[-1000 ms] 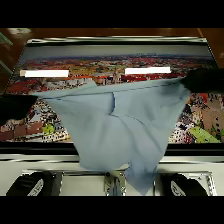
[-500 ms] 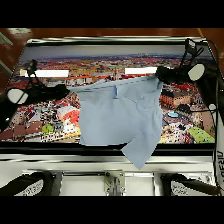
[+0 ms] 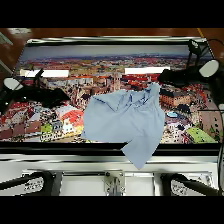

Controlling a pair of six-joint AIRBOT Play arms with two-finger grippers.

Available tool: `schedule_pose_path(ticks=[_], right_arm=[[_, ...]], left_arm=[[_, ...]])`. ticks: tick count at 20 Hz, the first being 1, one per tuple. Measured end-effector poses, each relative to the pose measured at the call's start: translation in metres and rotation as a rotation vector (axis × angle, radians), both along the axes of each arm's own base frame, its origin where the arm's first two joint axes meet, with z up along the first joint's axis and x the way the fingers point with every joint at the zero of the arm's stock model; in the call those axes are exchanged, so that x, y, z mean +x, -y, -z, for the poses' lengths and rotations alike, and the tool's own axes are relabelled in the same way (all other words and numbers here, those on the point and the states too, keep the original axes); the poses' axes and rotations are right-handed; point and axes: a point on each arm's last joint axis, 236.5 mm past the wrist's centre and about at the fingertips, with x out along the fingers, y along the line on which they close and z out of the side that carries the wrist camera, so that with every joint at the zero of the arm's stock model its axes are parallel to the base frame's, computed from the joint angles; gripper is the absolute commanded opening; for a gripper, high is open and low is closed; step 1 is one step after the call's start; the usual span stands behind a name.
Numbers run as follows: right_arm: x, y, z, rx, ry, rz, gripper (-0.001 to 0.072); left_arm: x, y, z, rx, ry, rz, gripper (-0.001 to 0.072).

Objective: Fold the shirts.

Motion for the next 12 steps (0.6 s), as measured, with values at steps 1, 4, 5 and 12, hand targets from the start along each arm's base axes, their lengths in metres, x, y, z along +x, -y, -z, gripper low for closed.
schedule_pose_path(ticks=[1, 4, 5, 12], right_arm=[[-0.019, 0.022, 0.003, -0.053, -0.055, -0.004, 0.0588], [-0.089, 0.079, 0.031, -0.058, -0.264, 0.054, 0.0591], [-0.112, 0.088, 0.045, -0.011, -0.33, 0.086, 0.0591], [-0.184, 0.087, 0.113, 0.221, -0.509, 0.198, 0.0591]], left_arm=[[-0.012, -0.013, 0.001, 0.008, -0.04, 0.012, 0.0535], [-0.054, -0.02, 0.016, -0.007, -0.168, 0.074, 0.0534], [-0.068, -0.017, 0.027, -0.013, -0.212, 0.092, 0.0535], [-0.112, 0.034, 0.105, -0.014, -0.31, 0.147, 0.0535]])
